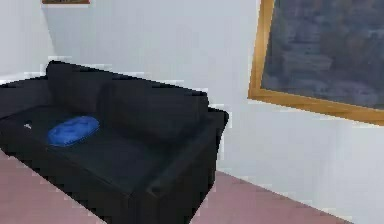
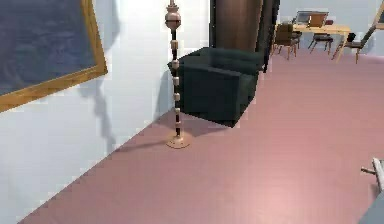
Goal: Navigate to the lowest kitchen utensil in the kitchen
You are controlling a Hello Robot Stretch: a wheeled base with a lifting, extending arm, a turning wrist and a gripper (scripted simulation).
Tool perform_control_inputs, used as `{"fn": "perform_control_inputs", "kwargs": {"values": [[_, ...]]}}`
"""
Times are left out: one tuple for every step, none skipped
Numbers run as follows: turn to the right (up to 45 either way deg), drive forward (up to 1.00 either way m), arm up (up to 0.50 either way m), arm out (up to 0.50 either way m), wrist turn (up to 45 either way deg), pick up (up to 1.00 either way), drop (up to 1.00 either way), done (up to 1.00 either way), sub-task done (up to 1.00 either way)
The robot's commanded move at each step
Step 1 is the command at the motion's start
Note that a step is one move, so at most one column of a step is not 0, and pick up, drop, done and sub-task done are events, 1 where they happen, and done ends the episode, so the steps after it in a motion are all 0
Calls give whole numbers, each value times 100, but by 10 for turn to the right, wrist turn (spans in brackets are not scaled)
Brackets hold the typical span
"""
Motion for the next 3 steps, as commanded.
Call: {"fn": "perform_control_inputs", "kwargs": {"values": [[360,0,0,0,0,0,0,0,0],[0,10,0,0,0,0,0,0,0],[450,0,0,0,0,0,0,0,0]]}}
